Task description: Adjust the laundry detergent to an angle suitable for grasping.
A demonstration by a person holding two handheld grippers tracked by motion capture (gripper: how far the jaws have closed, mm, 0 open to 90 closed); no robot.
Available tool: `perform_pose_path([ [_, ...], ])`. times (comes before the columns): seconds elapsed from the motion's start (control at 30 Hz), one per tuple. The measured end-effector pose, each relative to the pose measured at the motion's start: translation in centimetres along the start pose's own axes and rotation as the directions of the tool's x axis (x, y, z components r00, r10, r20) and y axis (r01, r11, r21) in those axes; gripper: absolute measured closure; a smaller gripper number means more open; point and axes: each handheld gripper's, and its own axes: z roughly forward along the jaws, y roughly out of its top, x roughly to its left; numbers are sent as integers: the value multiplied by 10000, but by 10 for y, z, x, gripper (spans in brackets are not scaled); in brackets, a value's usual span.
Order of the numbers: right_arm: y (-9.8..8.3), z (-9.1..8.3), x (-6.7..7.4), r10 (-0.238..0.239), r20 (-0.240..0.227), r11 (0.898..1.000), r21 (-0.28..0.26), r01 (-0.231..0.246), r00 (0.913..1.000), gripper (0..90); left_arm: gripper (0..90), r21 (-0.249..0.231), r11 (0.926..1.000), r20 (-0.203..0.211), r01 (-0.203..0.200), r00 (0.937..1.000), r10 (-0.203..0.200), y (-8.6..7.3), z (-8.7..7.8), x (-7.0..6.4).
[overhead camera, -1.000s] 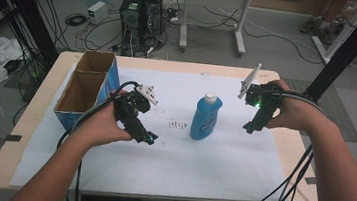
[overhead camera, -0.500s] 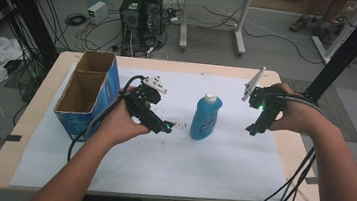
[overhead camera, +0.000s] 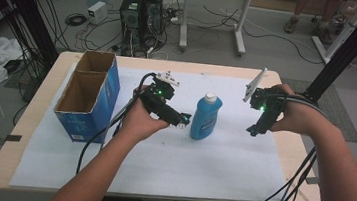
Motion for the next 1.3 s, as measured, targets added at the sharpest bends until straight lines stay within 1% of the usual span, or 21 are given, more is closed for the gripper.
perform_pose_path([
  [0.13,1,1,1,9,-10,10000,35,-9,10000,128,17,-3,10000,76,93,9999,-93,3,11,0],
  [0.23,1,1,1,21,-24,10000,47,-21,10000,128,17,-43,9999,96,114,9999,-113,3,12,0],
  [0.27,2,2,1,-7,-34,10000,36,7,10000,128,17,-150,9996,239,241,9994,-238,6,18,-1],
  [0.3,2,2,1,-10,-31,10000,46,10,10000,128,17,-173,9995,254,251,9994,-247,7,20,-1],
  [0.43,1,2,2,14,-47,10000,57,-13,10000,128,17,-181,9994,256,293,9993,-288,11,28,-3],
  [0.47,1,2,1,-7,-38,10000,45,7,10000,128,17,-181,9994,256,293,9993,-288,11,28,-3],
  [0.5,0,2,2,28,-37,10000,31,-28,10000,128,17,-183,9994,256,300,9992,-296,12,33,-4],
  [0.57,-1,2,2,26,-27,10000,33,-26,10000,128,17,-145,9994,156,303,9994,-301,14,37,-5],
  [0.67,-3,2,1,79,-29,10000,8,-79,10000,128,17,-139,9995,119,286,9995,-285,17,43,-8],
  [0.73,-3,3,2,59,-36,10000,-15,-59,10000,128,17,-100,9998,-20,185,9998,-185,19,46,-10],
  [0.9,-4,4,2,69,-65,10000,16,-69,10000,128,17,96,9999,-102,46,9999,-45,25,54,-14],
  [0.93,-3,4,2,65,-70,10000,11,-64,10000,128,17,83,9999,-122,58,9999,-57,26,55,-14],
  [1.1,-3,4,2,12,-81,10000,-53,-13,10000,128,17,374,9993,-203,28,9998,-21,33,64,-14],
  [1.2,-3,4,1,8,-85,10000,-64,-8,10000,128,17,374,9993,-203,28,9998,-21,33,64,-14],
  [1.23,-4,4,1,78,-50,10000,-44,-78,10000,128,17,525,9986,-157,75,9999,-66,39,71,-15],
  [1.27,-5,4,1,80,-70,10000,-46,-80,9999,128,17,525,9985,-146,133,9998,-126,40,73,-16],
  [1.3,-5,4,0,90,-67,9999,-53,-91,9999,128,17,588,9982,-166,80,9998,-70,42,74,-16],
])
